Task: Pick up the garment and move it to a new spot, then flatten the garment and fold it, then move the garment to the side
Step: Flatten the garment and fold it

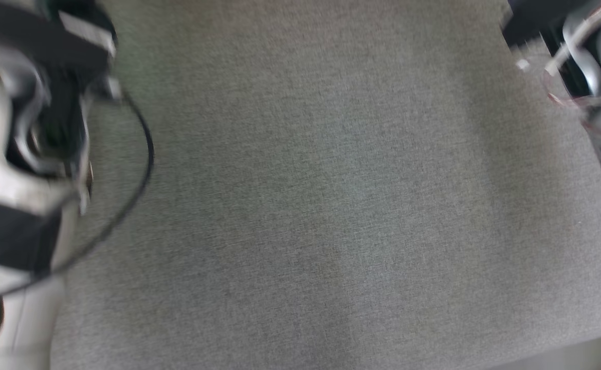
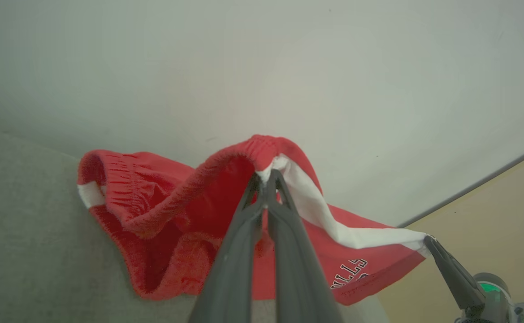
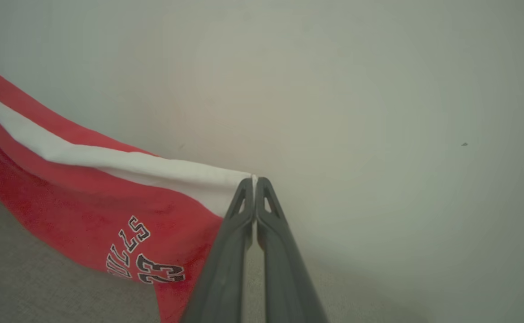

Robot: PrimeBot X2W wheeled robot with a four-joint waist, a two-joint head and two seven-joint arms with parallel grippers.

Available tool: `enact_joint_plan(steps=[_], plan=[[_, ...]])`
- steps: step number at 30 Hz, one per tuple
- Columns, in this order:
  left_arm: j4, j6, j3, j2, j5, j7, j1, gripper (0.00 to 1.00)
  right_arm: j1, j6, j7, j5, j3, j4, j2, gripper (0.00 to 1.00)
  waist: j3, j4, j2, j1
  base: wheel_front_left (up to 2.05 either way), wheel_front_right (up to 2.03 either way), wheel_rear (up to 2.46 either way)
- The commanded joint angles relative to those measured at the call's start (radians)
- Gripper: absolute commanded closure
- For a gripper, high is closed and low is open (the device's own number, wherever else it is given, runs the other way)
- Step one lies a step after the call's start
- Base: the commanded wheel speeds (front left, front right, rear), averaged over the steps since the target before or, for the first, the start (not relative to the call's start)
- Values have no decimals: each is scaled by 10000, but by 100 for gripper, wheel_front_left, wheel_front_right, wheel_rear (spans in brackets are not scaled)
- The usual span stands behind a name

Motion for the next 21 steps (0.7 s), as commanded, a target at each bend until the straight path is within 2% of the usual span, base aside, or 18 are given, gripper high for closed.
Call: enact_joint_plan(steps=[1,5,8,12,15,21], plan=[[-243,-48,-51,152,-176,213,526,100,382,-26,394,380,95,-363,-400,100,-362,229,-2,-2,0,0,0],[-1114,126,92,393,-721,579,2105,100,1757,-26,2204,1697,36,-1840,-1396,100,-902,291,-2,-2,0,0,0],[-1837,370,240,654,-1032,777,3296,100,2973,-26,3590,2670,-305,-3201,-1828,100,-1329,269,-2,-2,0,0,0],[-2620,702,489,750,-1471,754,4863,100,4741,-27,5165,3215,-1070,-4630,-2158,100,-1977,288,-2,-2,0,0,0],[-2966,885,446,716,-1592,772,5857,100,6088,-28,6303,3288,-1819,-5491,-2202,100,-2428,371,-2,-2,0,0,0],[-2924,954,203,466,-1602,492,7329,100,8540,-28,7929,3185,-2954,-6888,-1662,100,-3264,372,-2,-2,0,0,0]])
